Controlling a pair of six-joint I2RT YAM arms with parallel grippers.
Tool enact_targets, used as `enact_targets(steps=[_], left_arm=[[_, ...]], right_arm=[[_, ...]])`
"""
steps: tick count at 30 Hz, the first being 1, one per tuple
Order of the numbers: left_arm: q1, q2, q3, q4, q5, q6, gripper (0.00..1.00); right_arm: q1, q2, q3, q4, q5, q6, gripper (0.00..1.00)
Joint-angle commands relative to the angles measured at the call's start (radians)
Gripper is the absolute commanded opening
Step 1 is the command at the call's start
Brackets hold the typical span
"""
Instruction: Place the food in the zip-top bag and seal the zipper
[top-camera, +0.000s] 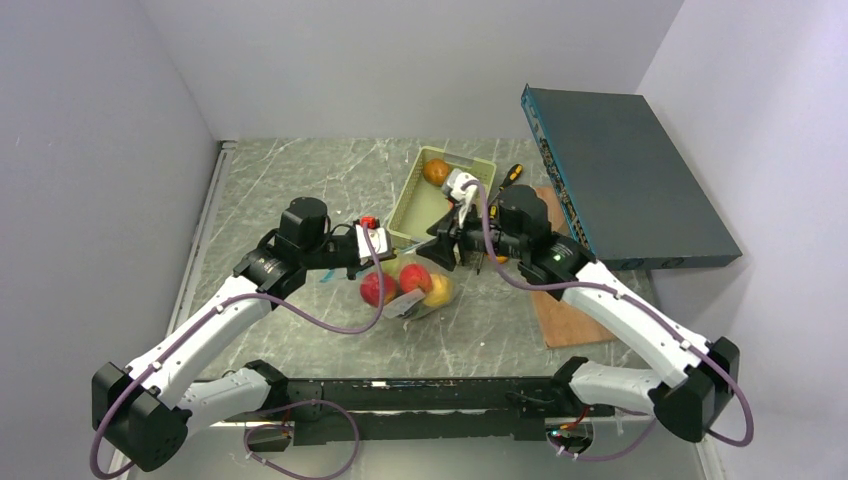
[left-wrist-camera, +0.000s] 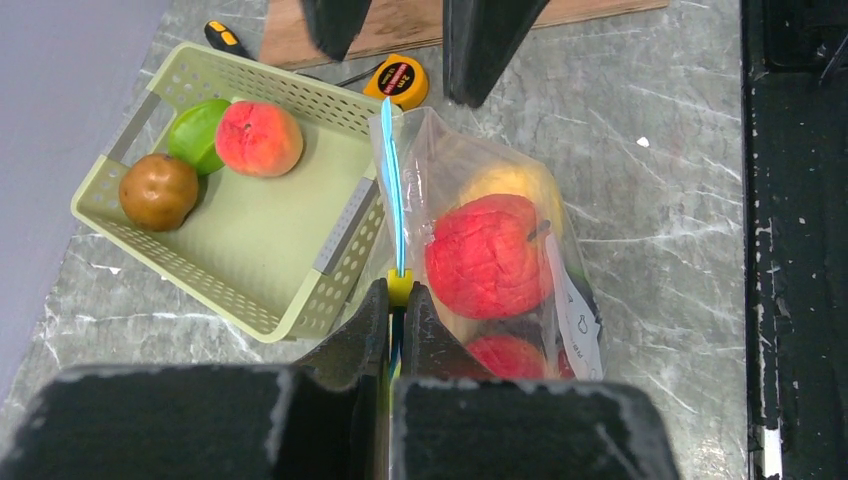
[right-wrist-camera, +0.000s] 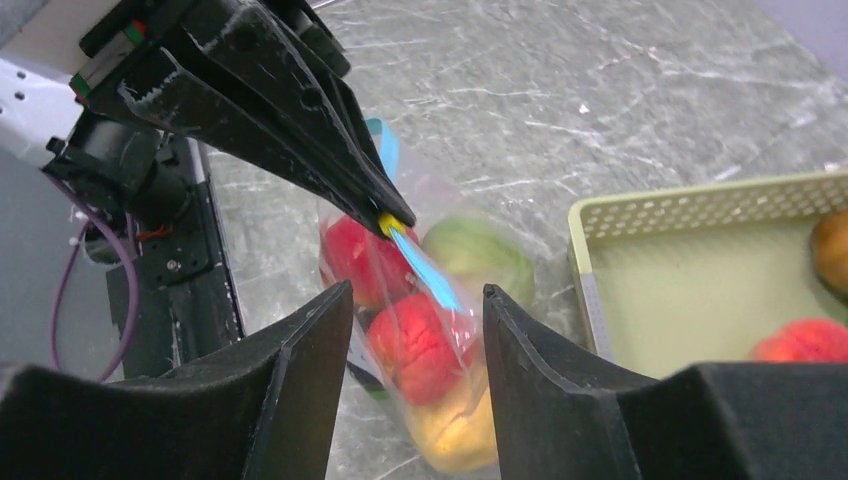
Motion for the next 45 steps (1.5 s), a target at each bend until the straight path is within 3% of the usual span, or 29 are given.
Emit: enact_targets(steps=[1,3,10,22,25,29,34,45], left_arm=[[-0.001,-0.009,0.032,-0.014,0.055,0.019,0.00],[-0.001,-0.009,0.031,-0.014,0.061,0.019,0.00],[-0.001,-0.008,0.034,-0.010,0.075,0.017,0.00],[-0.002,-0.002,0.038,-0.006,0.077,0.010,0.00],[-0.001,-0.001,0.035,-0.002,0.068,0.007,0.00],[-0.002,-0.006,0.034,0.009,0.037,-0.006,0.00],[-0.002,-0.028,0.019,0.044,-0.020,-0.029,0.00],[-0.002,-0.058,0.002,0.067,-0.098,-0.038,0.00]], right_arm=[[0.019,0.073,0.086,-0.083,-0.067,-0.166,0.55],[0.019,0.114,0.114,-0.096,-0.093,-0.212,0.56],[0.021,0.273,0.263,-0.248,-0.142,-0.355,0.44],[0.082,0.287,0.222,-0.151,-0.093,-0.362,0.20],[0.087,0.293,0.235,-0.156,-0.064,-0.335,0.02],[0.085,0.266,0.201,-0.095,0.023,-0.254,0.00],[0.118,0.156,0.079,0.050,0.296,-0.115,0.00],[0.139,-0.053,-0.072,0.096,0.811,0.021,0.00]])
